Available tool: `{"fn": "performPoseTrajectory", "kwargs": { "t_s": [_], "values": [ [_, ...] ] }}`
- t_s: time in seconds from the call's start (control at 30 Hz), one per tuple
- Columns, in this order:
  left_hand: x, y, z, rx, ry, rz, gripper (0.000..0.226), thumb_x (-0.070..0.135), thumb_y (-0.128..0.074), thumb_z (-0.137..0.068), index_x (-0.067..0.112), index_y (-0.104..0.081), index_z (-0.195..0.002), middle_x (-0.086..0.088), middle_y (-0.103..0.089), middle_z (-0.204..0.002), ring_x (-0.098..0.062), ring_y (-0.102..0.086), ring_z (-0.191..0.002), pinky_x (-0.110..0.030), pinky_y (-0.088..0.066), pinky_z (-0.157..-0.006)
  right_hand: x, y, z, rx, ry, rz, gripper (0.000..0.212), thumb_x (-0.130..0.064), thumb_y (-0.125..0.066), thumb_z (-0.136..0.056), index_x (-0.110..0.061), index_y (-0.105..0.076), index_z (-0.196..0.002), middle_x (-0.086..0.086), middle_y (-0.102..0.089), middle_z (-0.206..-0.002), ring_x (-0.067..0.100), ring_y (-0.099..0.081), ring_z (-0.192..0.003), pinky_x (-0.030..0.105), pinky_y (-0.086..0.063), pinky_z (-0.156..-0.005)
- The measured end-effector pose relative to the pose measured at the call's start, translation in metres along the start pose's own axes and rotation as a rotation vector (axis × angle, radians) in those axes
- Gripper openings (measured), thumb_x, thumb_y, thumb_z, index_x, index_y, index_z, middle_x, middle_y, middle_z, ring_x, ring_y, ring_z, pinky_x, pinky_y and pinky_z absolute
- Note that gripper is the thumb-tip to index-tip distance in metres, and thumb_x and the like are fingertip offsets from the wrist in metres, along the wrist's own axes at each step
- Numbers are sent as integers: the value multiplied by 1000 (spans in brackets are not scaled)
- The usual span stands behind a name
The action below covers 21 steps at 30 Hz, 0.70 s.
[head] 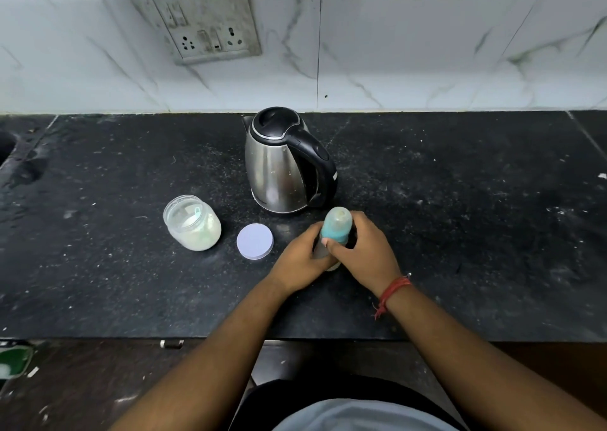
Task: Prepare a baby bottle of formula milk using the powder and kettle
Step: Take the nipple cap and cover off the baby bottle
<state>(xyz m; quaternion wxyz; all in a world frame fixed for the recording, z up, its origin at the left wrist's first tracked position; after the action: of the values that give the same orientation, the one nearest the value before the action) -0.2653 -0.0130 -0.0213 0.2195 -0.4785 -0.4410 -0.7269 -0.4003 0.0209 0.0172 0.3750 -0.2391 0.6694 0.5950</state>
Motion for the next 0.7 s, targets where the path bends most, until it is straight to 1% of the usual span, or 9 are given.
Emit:
{"fn": "performPoseTrajectory", "kwargs": {
  "t_s": [0.1, 0.17, 0.3, 0.37, 0.43, 0.5, 0.57, 0.63, 0.7],
  "values": [
    [-1, 5, 3, 1, 28, 76, 51, 24, -75, -92, 23, -54, -139, 12, -69, -122, 4, -65, -109, -16, -49, -90, -5, -2, -3, -10, -49, -115, 39, -41, -80, -77, -28, -60, -108, -11, -68, -100, 5, -65, -93, 37, -57, -83],
    [0, 10, 7, 13, 41, 128, 51, 25, -75, -91, 23, -54, -138, 9, -69, -124, 0, -66, -112, -21, -52, -92, -12, -7, -6, -45, -51, -149, 37, -45, -78, -78, -29, -59, -106, -10, -68, -97, 6, -66, -90, 41, -58, -82],
    [4, 22, 10, 12, 49, 174, 55, 46, -73, -79, 26, -56, -127, 6, -71, -117, -11, -68, -109, -36, -56, -97, -33, 2, -15, -49, 1, -61, 45, -70, -59, -78, -33, -58, -105, -11, -67, -93, 7, -65, -84, 41, -57, -77],
    [4, 27, 13, -1, 34, 167, 55, 50, -72, -76, 26, -57, -123, 1, -72, -111, -21, -70, -105, -48, -57, -95, -40, 9, -21, -82, 4, 29, 50, -78, -50, -78, -33, -59, -97, -10, -67, -84, 7, -65, -77, 41, -57, -72],
    [5, 35, 16, -28, 16, 178, 58, 50, -73, -75, 23, -57, -123, -4, -72, -109, -28, -69, -103, -52, -56, -94, -49, 8, -25, -142, -10, 85, 51, -80, -48, -79, -31, -58, -87, -8, -66, -76, 9, -64, -71, 42, -56, -69],
    [6, 38, 18, -80, 12, 201, 61, 51, -75, -76, 22, -57, -125, -2, -72, -108, -26, -69, -103, -51, -56, -96, -57, 5, -29, -186, -23, 104, 49, -78, -51, -81, -30, -56, -79, -8, -66, -73, 9, -64, -69, 40, -55, -68],
    [9, 42, 19, -122, 3, 250, 61, 50, -78, -78, 21, -58, -127, 3, -72, -105, -18, -69, -97, -50, -56, -97, -65, 2, -32, -198, -29, 98, 46, -75, -55, -82, -29, -57, -74, -8, -66, -71, 9, -64, -68, 39, -55, -67],
    [11, 45, 20, -150, 1, 312, 59, 43, -80, -80, 18, -58, -129, 8, -71, -99, -13, -67, -92, -46, -57, -92, -72, -1, -34, -191, -20, 81, 47, -72, -57, -80, -25, -58, -73, -6, -66, -69, 12, -64, -67, 41, -55, -67],
    [14, 50, 23, -184, 9, 380, 51, 29, -78, -84, 14, -57, -128, 9, -70, -90, -11, -66, -83, -37, -57, -81, -80, -3, -33, -185, 2, 51, 48, -68, -59, -81, -21, -58, -73, -4, -65, -67, 12, -62, -63, 41, -53, -65]
  ]
}}
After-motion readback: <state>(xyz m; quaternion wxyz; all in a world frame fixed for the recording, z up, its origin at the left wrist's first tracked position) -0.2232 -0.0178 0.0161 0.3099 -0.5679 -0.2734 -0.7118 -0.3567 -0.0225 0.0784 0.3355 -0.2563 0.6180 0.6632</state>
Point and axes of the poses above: each hand's wrist, its own z-axis away from the middle knuckle, its own y-axis out of the back of the hand, x = y × z, the point moved 8 cm from there along -z, towards the middle knuckle
